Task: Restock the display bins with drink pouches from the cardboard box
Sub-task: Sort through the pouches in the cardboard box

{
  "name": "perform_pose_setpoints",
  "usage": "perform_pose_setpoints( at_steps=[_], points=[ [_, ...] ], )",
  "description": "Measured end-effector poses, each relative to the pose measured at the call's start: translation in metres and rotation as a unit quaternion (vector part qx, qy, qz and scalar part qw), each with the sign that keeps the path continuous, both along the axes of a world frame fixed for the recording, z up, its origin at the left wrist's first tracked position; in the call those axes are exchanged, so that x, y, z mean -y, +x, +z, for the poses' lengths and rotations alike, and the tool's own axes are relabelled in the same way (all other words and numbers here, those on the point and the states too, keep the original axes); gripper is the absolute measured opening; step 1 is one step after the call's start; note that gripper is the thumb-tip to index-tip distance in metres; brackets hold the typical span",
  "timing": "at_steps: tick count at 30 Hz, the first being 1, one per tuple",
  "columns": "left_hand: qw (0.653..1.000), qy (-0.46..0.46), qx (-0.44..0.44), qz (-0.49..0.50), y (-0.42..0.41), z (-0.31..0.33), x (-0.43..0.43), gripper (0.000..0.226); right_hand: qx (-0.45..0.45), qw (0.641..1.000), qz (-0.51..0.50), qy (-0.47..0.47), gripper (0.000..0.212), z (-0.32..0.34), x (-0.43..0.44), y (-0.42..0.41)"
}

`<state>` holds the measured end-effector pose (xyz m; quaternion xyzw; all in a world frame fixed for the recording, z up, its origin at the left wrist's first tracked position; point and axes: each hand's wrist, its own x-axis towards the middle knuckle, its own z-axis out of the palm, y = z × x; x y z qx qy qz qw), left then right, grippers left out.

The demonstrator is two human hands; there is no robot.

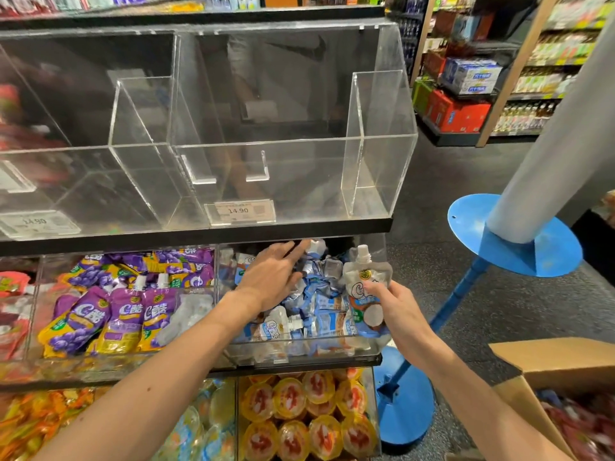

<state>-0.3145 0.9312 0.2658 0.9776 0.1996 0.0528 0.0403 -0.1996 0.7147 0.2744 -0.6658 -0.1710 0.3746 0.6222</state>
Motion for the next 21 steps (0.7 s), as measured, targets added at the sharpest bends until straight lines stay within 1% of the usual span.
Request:
perform_pose_setpoints(
  at_steps=[3, 5, 6, 8, 10, 11, 12, 13, 14, 15, 16, 18, 21],
  points=[
    [0.992, -0.090, 0.091, 0.005, -0.023, 0.010, 0.014, 0.044, 0.014, 1.000, 0.016, 0.009, 0.019, 0.000, -0.007, -0.004],
    [0.965, -0.213, 0.149, 0.024, -0.036, 0.016, 0.022, 0.033, 0.018, 0.999, 0.033, 0.012, 0.023, 0.000, -0.015, -0.009],
    [0.947, -0.279, 0.157, 0.034, -0.042, 0.020, 0.026, 0.030, 0.017, 0.999, 0.039, 0.014, 0.024, 0.001, -0.019, -0.013],
    [0.918, -0.371, 0.133, 0.032, -0.049, 0.025, 0.031, 0.032, 0.011, 0.999, 0.043, 0.031, 0.022, 0.005, -0.031, -0.021],
    [0.897, -0.428, 0.109, 0.031, -0.052, 0.029, 0.033, 0.041, -0.022, 0.996, 0.047, 0.065, 0.021, 0.012, -0.044, -0.031],
    [0.889, -0.439, 0.120, 0.044, -0.053, 0.031, 0.033, 0.041, -0.044, 0.994, 0.050, 0.082, 0.021, 0.014, -0.050, -0.035],
    [0.886, -0.439, 0.138, 0.062, -0.055, 0.032, 0.031, 0.039, -0.057, 0.993, 0.053, 0.091, 0.021, 0.016, -0.056, -0.039],
    [0.890, -0.423, 0.149, 0.083, -0.058, 0.035, 0.027, 0.037, -0.057, 0.993, 0.054, 0.092, 0.024, 0.018, -0.060, -0.042],
    [0.901, -0.395, 0.147, 0.101, -0.061, 0.039, 0.022, 0.038, -0.036, 0.995, 0.050, 0.082, 0.029, 0.018, -0.064, -0.043],
    [0.916, -0.362, 0.128, 0.114, -0.065, 0.043, 0.017, 0.040, 0.007, 0.997, 0.043, 0.066, 0.034, 0.017, -0.067, -0.042],
    [0.931, -0.330, 0.100, 0.121, -0.069, 0.047, 0.012, 0.042, 0.064, 0.996, 0.036, 0.048, 0.038, 0.016, -0.070, -0.039],
    [0.954, -0.269, 0.019, 0.134, -0.074, 0.055, 0.007, 0.047, 0.167, 0.985, 0.049, 0.016, 0.034, 0.014, -0.074, -0.032],
    [0.974, -0.171, -0.087, 0.124, -0.073, 0.055, 0.005, 0.043, 0.263, 0.957, 0.113, -0.041, 0.021, 0.004, -0.083, -0.027]
  ],
)
